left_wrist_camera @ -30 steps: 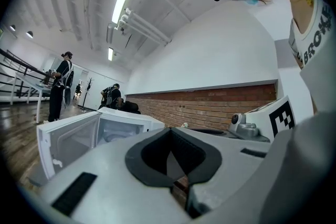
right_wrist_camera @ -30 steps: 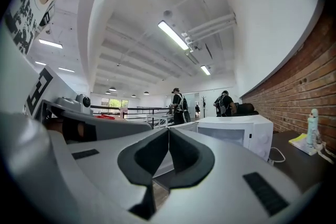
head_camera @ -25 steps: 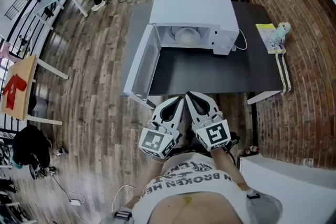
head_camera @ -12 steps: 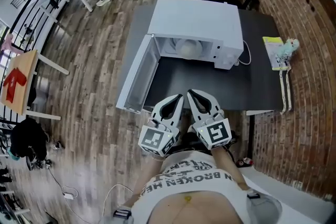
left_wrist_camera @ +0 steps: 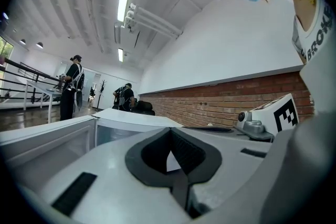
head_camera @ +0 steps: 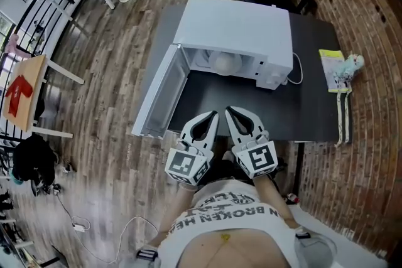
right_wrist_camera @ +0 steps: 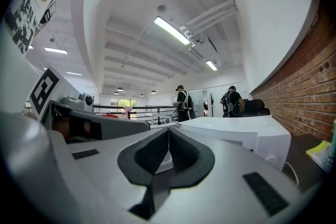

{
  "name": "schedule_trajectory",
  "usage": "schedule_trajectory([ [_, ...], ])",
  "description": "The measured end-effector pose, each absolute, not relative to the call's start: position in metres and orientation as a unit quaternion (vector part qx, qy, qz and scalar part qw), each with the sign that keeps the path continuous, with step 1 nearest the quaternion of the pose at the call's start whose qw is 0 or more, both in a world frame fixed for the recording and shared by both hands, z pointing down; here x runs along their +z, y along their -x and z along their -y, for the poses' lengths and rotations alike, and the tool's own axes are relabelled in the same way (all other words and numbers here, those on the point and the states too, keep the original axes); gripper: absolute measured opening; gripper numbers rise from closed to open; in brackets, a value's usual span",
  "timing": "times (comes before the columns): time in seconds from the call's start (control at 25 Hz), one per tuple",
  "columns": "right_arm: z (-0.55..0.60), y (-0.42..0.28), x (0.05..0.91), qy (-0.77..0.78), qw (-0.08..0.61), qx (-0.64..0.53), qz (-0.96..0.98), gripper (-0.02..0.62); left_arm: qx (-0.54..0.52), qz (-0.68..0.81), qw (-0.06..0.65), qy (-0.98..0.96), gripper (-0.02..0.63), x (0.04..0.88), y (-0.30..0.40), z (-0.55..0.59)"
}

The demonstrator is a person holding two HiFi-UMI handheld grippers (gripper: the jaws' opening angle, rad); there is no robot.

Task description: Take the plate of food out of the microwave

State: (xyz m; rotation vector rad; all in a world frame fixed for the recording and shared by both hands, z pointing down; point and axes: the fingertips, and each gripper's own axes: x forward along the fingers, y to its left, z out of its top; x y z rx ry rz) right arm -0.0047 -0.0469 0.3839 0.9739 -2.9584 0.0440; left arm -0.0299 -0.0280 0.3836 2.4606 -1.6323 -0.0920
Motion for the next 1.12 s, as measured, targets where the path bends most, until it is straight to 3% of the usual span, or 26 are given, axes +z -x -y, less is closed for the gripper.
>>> schedule_trajectory([
  [0.52,0.105,0.002,0.389,-0.364,0.031,0.014,0.931,0.008,-0.037,0.499,0.101,-0.86,0.006,0.386,0.033,0.096],
  [1.12,0.192,0.051,0.404,-0.4,0.055,0.02,0.915,0.008,-0.034,0.449,0.116,-0.885,0.006,0.398,0.079,0.186],
])
